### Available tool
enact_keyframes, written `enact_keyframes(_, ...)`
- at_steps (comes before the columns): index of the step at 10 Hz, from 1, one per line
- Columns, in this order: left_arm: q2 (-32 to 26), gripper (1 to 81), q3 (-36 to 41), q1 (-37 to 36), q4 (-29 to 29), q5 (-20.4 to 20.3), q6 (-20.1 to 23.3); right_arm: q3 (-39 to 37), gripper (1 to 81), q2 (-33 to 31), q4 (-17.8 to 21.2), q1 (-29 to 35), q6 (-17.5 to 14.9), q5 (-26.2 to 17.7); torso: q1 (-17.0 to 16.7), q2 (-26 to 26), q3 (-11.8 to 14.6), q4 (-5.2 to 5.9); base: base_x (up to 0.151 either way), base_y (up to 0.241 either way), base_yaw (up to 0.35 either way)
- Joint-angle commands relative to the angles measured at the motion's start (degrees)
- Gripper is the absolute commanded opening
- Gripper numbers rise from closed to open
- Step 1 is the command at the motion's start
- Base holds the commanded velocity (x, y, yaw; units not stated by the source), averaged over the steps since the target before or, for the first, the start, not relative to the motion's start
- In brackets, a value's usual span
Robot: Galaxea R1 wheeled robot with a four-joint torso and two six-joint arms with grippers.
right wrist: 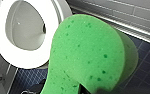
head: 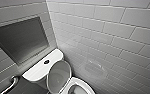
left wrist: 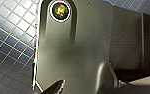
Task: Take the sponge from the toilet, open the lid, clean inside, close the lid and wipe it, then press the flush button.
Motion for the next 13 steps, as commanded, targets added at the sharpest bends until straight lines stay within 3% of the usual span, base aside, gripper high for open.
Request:
enact_keyframes(1, -0.1, 81.1, 0.1, -0.3, 0.3, 3.9, 0.1, 1.2, 1.0, -1.5, 1.2, 5.8, 0.2, -1.8, 0.0, 0.0, 0.0, 5.31, 0.000, 0.000, 0.000)
enact_keyframes(2, 0.0, 81.1, 0.1, -0.3, 0.3, 3.9, 0.1, 1.4, 1.0, -1.5, 1.2, 6.6, 0.2, -1.9, 0.0, 0.0, 0.0, 7.36, 0.000, 0.000, 0.000)
enact_keyframes(3, 0.1, 81.1, 0.1, -0.3, 0.3, 3.9, 0.1, 1.4, 1.0, -1.1, 1.3, 7.6, 0.2, -1.9, 0.0, 0.0, 0.0, 3.87, 0.000, 0.000, 0.000)
enact_keyframes(5, 0.3, 81.1, -0.3, -0.3, 0.3, 3.9, 0.1, 1.1, 1.0, 0.7, 1.3, 10.7, 0.2, -3.6, 0.0, 0.0, 0.0, 6.90, 0.000, 0.000, 0.000)
enact_keyframes(6, 0.4, 81.1, -0.4, -0.3, 0.3, 3.9, 0.1, 0.4, 1.0, 2.5, 1.2, 12.6, 0.2, -6.1, 0.0, 0.0, 0.0, 7.32, 0.000, 0.000, 0.000)
enact_keyframes(12, 1.1, 81.1, -1.4, -0.4, 0.2, 3.8, 0.1, -12.7, 1.0, 12.5, 1.7, 20.2, 0.3, -9.8, 0.0, 0.0, -0.1, 7.25, 0.000, 0.000, 0.000)
enact_keyframes(13, 1.3, 81.1, -1.5, -0.4, 0.2, 3.9, 0.1, -14.5, 1.0, 13.6, 1.5, 21.0, 2.2, -9.8, 0.0, 0.0, -0.1, 7.25, 0.000, 0.000, 0.000)
